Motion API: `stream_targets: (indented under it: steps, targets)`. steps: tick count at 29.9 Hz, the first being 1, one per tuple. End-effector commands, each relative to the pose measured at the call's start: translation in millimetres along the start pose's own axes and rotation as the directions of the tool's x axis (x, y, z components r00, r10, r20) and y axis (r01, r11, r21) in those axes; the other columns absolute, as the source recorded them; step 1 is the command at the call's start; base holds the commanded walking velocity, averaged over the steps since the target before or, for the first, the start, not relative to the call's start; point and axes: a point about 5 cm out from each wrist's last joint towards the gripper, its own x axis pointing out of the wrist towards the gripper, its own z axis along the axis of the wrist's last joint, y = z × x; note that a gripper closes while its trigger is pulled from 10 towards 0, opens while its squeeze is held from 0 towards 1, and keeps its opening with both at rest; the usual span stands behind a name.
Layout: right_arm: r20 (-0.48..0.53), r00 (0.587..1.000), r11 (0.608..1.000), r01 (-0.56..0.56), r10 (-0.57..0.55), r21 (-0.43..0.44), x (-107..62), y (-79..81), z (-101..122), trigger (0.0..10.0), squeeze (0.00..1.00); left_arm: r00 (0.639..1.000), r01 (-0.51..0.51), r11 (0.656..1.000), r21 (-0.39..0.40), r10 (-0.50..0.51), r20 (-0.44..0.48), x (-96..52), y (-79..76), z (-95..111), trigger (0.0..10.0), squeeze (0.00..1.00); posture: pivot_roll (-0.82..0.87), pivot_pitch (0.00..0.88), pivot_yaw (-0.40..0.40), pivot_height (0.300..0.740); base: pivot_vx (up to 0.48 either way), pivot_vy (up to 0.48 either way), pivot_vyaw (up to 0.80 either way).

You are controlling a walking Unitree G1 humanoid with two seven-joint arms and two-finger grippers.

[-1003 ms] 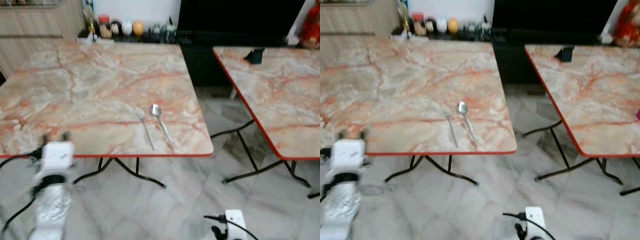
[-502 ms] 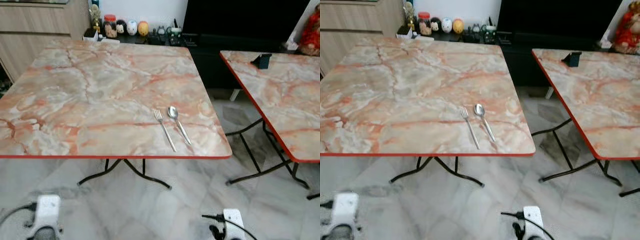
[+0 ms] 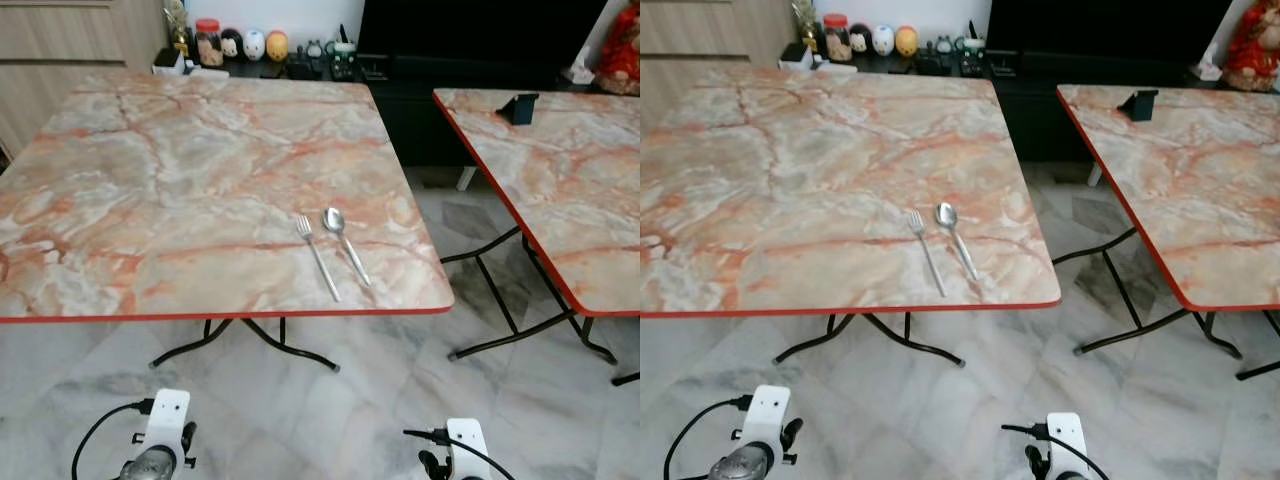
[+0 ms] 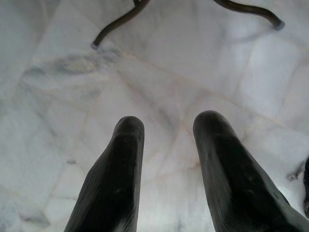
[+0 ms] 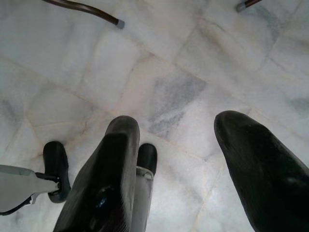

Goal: Setting the table

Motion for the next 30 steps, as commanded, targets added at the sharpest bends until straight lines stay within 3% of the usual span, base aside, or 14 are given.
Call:
stream_targets:
  steps: [1, 13, 21, 30]
  targets:
    - [-0.001, 1.000, 1.000, 0.012, -0.012, 0.003, -0.3, -3.8, 1, 10.0, 0.00, 0.999, 0.005, 1.000, 0.007, -0.005, -0.035, -0.3, -2.8, -8, 10.0, 0.00, 0.08, 0.000, -0.069, 0.740, 0.000, 0.000, 0.00]
    - [0.000, 1.000, 1.000, 0.006, -0.006, -0.016, -0.3, -2.7, 0, 10.0, 0.00, 0.995, -0.020, 0.999, -0.025, 0.018, -0.098, -4.3, -5.1, -28, 10.0, 0.00, 0.07, 0.000, -0.065, 0.740, 0.000, 0.028, 0.09]
    - [-0.004, 1.000, 1.000, 0.003, -0.003, -0.013, -0.4, -2.1, -1, 10.0, 0.00, 0.995, -0.021, 1.000, -0.018, 0.019, -0.094, -4.3, -5.6, -29, 10.0, 0.00, 0.07, 0.000, -0.063, 0.740, 0.000, 0.183, 0.74]
    - [-0.006, 1.000, 1.000, 0.001, -0.001, 0.006, -0.4, -1.6, -1, 10.0, 0.00, 0.996, -0.039, 0.999, -0.023, 0.036, -0.087, -4.3, -5.3, -29, 10.0, 0.00, 0.07, 0.000, -0.062, 0.740, 0.000, 0.000, 0.00]
